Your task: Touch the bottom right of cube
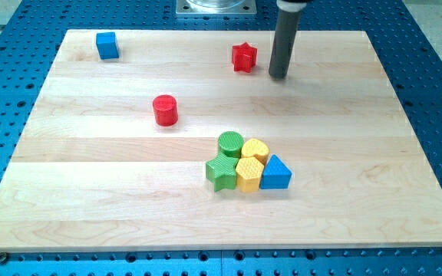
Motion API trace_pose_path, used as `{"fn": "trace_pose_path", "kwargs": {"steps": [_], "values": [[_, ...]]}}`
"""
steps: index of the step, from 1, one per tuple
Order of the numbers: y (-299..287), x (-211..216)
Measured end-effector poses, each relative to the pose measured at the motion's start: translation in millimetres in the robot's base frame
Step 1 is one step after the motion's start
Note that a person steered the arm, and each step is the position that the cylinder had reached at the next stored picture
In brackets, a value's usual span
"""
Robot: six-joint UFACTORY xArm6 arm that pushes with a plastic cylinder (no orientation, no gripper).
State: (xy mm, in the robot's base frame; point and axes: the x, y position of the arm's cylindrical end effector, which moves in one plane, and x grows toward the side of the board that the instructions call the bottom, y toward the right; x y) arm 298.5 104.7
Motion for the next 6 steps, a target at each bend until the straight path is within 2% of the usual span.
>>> {"fn": "trace_pose_path", "kwargs": {"steps": [1, 2, 3, 4, 5, 6], "values": [[-55, -4], [-90, -29], [-135, -27], [-156, 51], [-254, 27], [-288, -18]]}}
